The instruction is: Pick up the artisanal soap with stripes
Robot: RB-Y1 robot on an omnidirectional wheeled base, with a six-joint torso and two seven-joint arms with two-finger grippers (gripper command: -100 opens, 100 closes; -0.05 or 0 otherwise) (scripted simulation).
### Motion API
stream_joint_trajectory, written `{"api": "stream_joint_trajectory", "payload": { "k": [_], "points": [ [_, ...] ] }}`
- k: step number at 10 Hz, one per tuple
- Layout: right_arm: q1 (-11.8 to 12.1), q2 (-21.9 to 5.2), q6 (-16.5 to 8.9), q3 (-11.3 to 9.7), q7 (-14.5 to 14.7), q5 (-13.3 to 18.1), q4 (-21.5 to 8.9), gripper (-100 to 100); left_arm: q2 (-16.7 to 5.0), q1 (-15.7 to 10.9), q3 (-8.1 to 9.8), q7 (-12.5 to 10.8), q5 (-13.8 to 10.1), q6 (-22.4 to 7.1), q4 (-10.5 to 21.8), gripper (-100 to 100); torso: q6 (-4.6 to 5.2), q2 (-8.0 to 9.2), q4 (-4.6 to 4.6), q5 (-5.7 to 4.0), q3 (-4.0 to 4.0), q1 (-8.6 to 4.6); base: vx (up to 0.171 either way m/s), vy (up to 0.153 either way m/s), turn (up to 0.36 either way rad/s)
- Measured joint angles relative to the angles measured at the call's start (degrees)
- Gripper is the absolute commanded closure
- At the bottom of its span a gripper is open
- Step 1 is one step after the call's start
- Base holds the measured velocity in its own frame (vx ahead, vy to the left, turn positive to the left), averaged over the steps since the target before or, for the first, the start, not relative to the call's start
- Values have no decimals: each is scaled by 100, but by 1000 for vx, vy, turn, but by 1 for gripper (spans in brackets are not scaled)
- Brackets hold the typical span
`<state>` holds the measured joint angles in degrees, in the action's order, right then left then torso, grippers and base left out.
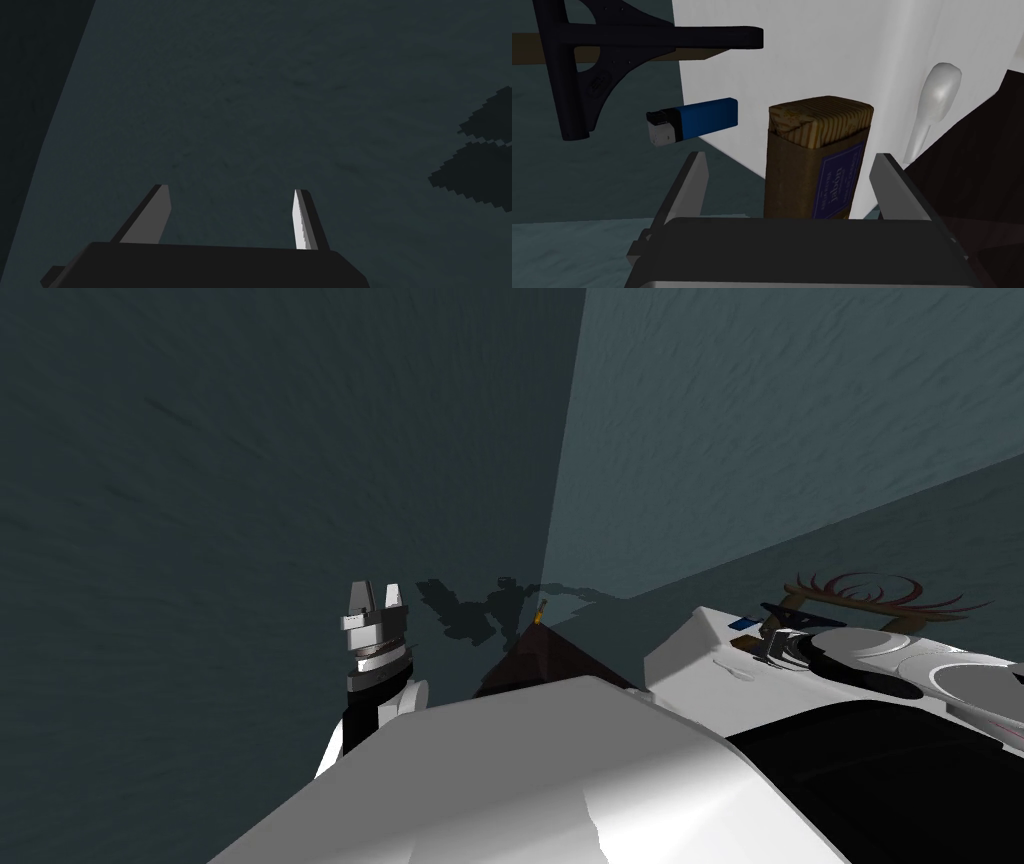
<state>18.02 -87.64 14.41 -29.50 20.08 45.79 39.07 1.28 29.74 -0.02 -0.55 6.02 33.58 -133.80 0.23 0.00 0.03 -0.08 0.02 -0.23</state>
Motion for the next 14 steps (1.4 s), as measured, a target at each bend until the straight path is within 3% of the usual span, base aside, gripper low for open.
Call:
{"api": "stream_joint_trajectory", "payload": {
  "k": [1,2,6,7,8,9,10,11,12,13,14],
  "points": [
    [0,7,0,-12,15,-171,-19,-100,0,0,0,0,0,0,0,0,-2,-3,-1,0,-2,1,0,0,0],
    [0,7,0,-13,17,-191,-20,100,0,0,0,0,0,0,0,0,-3,-5,-1,1,-3,1,0,0,0],
    [4,14,10,-17,17,-188,-16,100,0,0,0,0,0,0,0,0,-5,-5,1,7,-2,6,0,0,0],
    [5,15,11,-18,17,-188,-16,0,0,0,0,0,0,0,0,0,-5,-4,2,8,-1,7,0,0,0],
    [5,15,11,-18,17,-188,-15,100,0,0,0,0,0,0,0,0,-4,-4,2,9,-1,7,22,-1,-260],
    [-405,199,311,162,86,38,-324,100,0,1,0,0,0,0,0,0,5,-8,3,8,-2,7,33,1,-159],
    [-246,135,303,296,-24,164,-68,100,0,0,0,0,0,0,0,0,4,-7,1,-1,-2,11,18,-3,-13],
    [-218,127,196,291,-147,321,70,100,0,0,0,0,0,0,0,0,-11,-9,-1,-12,-5,7,27,-11,-243],
    [-395,169,203,294,-382,544,185,100,0,1,0,0,0,0,0,0,-6,-16,-4,-34,-10,2,25,7,-137],
    [-579,275,355,440,-392,733,95,100,0,0,0,0,0,0,0,0,-15,-19,-5,-41,-12,-1,10,9,2],
    [-618,320,430,535,-334,907,67,100,0,0,0,0,0,0,0,0,-26,-22,-7,-50,-14,-3,1,2,25]
  ]
}}
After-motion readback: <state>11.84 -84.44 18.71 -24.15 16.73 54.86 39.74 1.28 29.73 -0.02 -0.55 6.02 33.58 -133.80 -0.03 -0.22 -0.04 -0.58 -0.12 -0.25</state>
